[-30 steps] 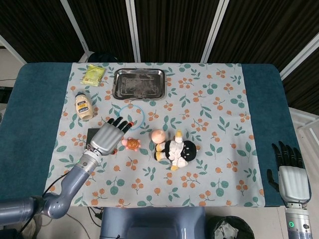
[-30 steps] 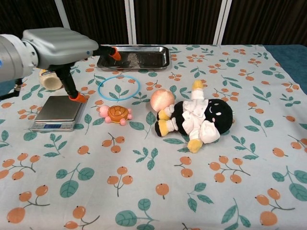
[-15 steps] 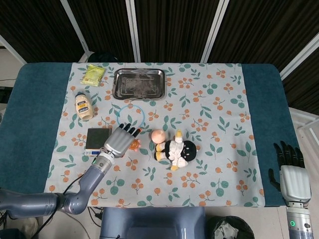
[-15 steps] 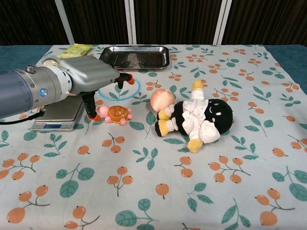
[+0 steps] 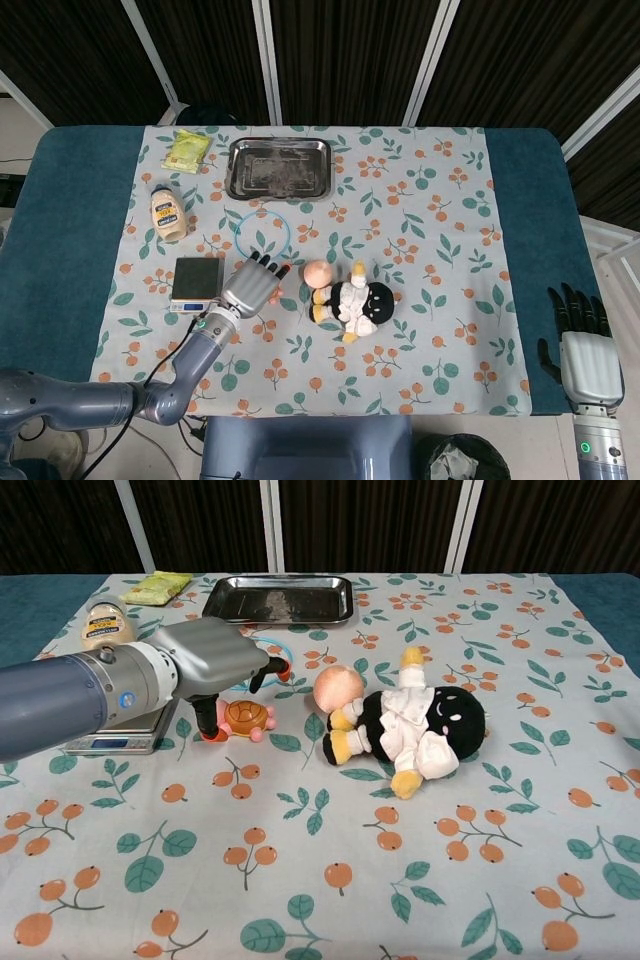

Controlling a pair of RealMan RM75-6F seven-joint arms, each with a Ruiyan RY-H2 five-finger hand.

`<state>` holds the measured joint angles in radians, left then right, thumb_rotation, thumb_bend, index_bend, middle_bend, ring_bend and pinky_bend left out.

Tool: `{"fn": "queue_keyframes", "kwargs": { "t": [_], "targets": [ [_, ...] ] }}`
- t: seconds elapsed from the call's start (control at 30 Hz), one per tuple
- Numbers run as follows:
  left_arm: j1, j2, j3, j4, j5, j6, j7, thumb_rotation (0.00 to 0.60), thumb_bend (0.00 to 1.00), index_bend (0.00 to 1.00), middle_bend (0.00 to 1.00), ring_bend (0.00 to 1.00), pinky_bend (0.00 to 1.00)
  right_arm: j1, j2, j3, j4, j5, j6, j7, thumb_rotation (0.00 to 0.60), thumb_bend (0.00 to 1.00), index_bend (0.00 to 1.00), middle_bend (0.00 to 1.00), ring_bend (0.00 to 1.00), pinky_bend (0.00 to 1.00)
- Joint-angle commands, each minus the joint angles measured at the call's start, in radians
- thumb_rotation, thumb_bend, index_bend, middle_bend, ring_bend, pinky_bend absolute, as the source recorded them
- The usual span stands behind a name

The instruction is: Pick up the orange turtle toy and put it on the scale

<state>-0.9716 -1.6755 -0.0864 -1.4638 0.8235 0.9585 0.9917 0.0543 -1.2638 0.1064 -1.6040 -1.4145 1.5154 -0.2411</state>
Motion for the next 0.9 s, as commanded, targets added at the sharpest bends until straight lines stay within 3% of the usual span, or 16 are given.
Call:
{"fn": "queue_keyframes", "kwargs": {
  "t": [0.03,0.27,0.6,0.9],
  "targets": [
    [-0.006,-0.011,0.009,0.018,0.004,-0.001,0.001,0.6,0.19,0.19,0.33,0.21,0.26,0.001,-0.001,0.0,0.002,0.003,-0.004,0.002,0.6,0.53,0.0,0.0,0.01,0.0],
    [-0.021,-0.037,0.023,0.051,0.027,-0.004,0.006,0.6,0.21,0.22,0.35,0.24,0.28,0.004,-0.003,0.0,0.007,0.008,-0.012,0.003,0.6,0.53,0.0,0.0,0.01,0.0],
    [-0.023,-0.071,0.043,0.098,0.059,0.007,0.009,0.6,0.32,0.32,0.5,0.36,0.41,0.006,-0.003,0.002,0.013,0.013,-0.014,0.01,0.6,0.53,0.0,0.0,0.01,0.0],
    [-0.018,-0.043,0.034,0.068,0.074,0.028,0.001,0.6,0.34,0.33,0.51,0.37,0.42,0.005,-0.002,0.002,0.013,0.012,-0.012,0.017,0.6,0.53,0.0,0.0,0.01,0.0]
  ]
}}
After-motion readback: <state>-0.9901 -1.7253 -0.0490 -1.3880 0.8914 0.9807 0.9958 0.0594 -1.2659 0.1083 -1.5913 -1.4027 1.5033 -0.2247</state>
